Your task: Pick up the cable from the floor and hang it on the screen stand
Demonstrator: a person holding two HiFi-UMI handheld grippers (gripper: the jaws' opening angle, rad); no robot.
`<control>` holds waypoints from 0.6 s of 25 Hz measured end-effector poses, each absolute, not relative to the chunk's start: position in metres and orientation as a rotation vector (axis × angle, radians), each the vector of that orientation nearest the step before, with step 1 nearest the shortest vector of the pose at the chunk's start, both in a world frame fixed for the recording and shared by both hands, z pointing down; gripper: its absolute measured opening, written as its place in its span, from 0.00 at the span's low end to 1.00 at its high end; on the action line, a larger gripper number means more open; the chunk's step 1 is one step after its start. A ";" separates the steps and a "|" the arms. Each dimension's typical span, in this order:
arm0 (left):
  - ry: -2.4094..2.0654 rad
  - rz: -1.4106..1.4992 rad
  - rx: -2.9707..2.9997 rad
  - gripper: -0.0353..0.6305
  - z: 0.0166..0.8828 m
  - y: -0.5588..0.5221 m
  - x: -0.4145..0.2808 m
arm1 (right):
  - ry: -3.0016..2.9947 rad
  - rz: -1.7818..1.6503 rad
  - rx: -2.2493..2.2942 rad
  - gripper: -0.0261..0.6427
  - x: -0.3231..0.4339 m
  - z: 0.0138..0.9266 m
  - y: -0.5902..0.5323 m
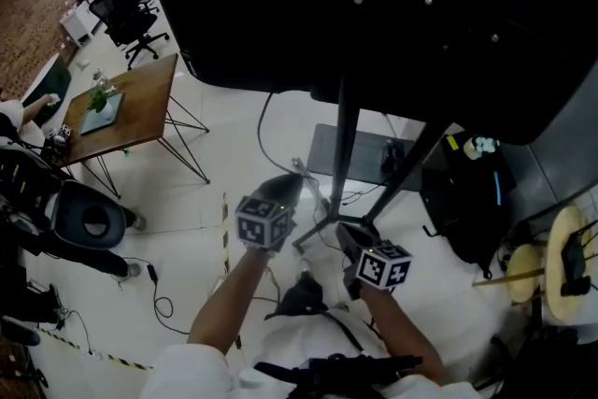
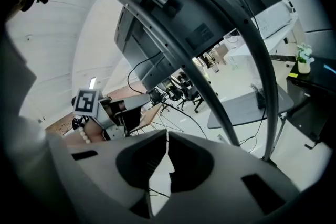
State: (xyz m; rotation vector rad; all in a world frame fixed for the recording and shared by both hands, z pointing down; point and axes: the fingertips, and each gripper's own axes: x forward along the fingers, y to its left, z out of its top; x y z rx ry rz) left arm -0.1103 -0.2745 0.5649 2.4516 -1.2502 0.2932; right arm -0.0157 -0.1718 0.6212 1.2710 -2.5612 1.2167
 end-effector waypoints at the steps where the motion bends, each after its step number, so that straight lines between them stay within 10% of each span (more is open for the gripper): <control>1: -1.252 0.293 2.471 0.07 0.551 -0.267 -0.106 | -2.568 1.211 1.268 0.07 -0.013 0.622 -0.165; 15: -1.049 0.188 2.645 0.07 0.431 -0.213 -0.064 | -2.487 1.204 1.583 0.14 0.044 0.625 -0.126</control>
